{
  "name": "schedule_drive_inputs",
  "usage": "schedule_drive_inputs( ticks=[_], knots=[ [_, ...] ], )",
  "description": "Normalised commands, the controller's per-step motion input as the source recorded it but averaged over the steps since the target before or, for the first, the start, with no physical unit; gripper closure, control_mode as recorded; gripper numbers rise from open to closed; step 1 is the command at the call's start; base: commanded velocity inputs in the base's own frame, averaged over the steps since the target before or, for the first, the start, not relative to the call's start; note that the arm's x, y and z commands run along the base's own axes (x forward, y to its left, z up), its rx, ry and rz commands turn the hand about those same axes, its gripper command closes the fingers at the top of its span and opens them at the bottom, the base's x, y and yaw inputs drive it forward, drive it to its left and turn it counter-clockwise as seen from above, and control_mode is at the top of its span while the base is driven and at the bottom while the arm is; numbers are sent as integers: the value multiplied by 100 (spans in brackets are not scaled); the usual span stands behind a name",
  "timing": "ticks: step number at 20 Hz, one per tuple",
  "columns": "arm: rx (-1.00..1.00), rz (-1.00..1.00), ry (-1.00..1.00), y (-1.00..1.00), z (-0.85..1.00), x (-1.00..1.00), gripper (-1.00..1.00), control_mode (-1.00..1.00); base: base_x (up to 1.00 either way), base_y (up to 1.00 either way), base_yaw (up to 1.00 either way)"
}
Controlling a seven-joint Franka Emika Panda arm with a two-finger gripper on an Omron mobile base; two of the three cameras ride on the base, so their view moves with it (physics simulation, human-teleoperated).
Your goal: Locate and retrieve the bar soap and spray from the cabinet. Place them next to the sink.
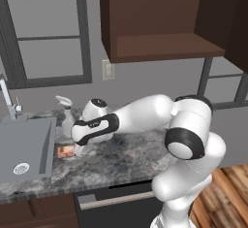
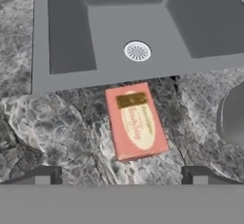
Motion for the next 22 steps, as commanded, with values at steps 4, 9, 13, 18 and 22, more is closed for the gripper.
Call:
schedule_drive_inputs(
  ticks=[4, 9, 13, 18, 22],
  knots=[
    [-10, -11, 11, -13, 22, -14, -100, -100, 0, 0, 0],
    [-11, -13, 5, -6, 16, -8, -100, -100, 0, 0, 0],
    [-2, -2, -1, -11, 0, -15, -100, -100, 0, 0, 0],
    [3, 0, 2, -28, 0, -1, -100, -100, 0, 0, 0],
    [6, -7, 0, -44, 0, -37, -100, -100, 0, 0, 0]
  ],
)
